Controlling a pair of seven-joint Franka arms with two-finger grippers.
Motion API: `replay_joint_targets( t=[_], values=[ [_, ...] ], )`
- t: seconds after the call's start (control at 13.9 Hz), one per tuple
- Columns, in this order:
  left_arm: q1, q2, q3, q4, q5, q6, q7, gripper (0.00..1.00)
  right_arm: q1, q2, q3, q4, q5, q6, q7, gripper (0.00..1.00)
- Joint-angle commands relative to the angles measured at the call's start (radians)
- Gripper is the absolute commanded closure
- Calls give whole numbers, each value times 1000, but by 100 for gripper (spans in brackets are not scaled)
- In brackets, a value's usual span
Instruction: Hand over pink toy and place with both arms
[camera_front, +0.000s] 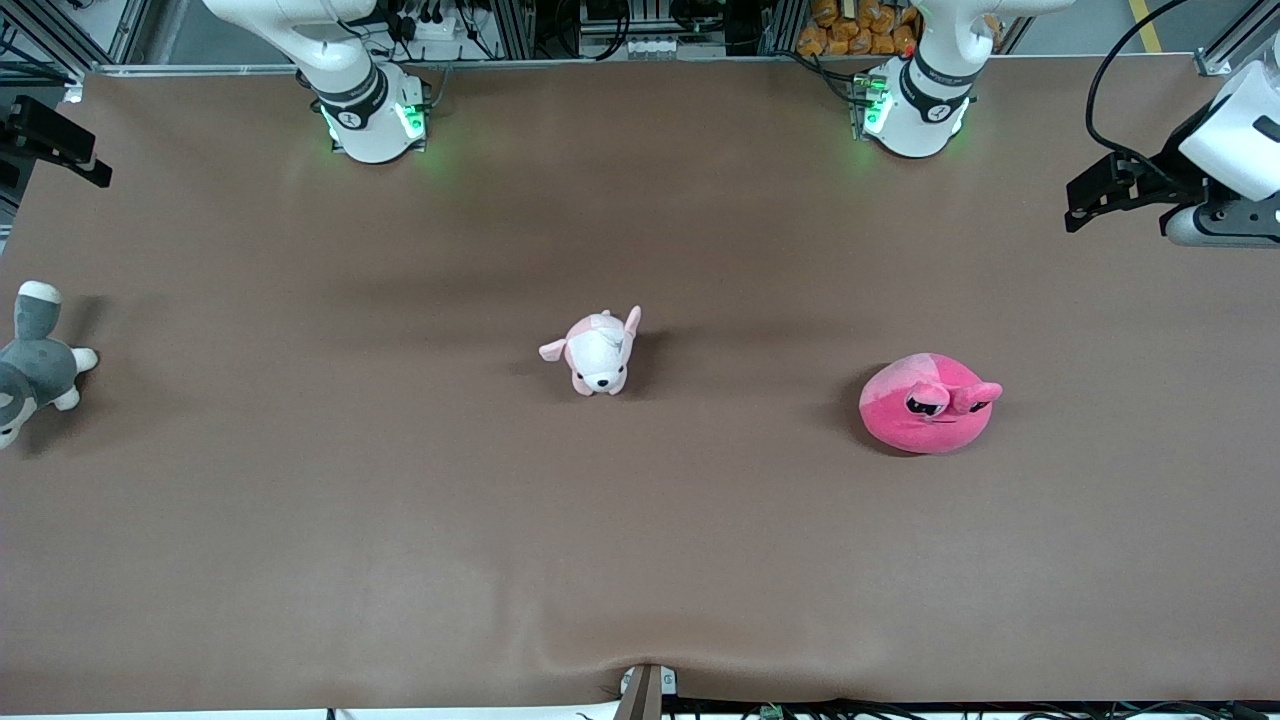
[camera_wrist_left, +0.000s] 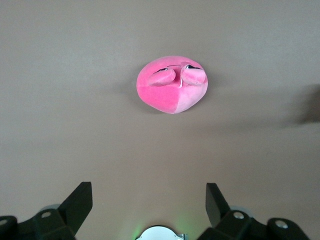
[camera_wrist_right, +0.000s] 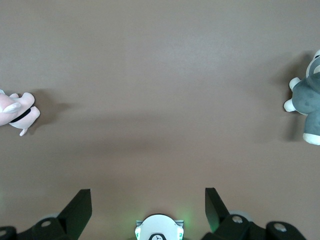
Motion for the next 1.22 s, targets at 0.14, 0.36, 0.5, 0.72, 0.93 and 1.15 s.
replay_joint_targets(
  t=[0.14, 0.36, 0.5, 0.72, 0.93, 1.15],
  values=[
    [0, -12, -13, 2, -9, -7, -4, 0, -1, 8, -2, 18, -9, -12, -7, 0],
    [-2, -12, -13, 2, -9, -7, -9, 0, -1, 8, -2, 18, -9, -11, -7, 0],
    [-2, -9, -11, 2, -9, -7, -10, 0, -2, 14, -2, 18, 0, -11, -6, 0],
    [1, -6, -11, 2, -9, -7, -53, 0, -1, 24, -2, 18, 0, -11, -7, 0],
    [6, -3, -11, -3, -10, -5, -79, 0, 1, 42, -2, 19, 0, -9, -9, 0],
    [29, 21, -4, -3, -55, -7, -96, 0, 9, 47, -2, 22, -12, -6, -7, 0]
  ],
)
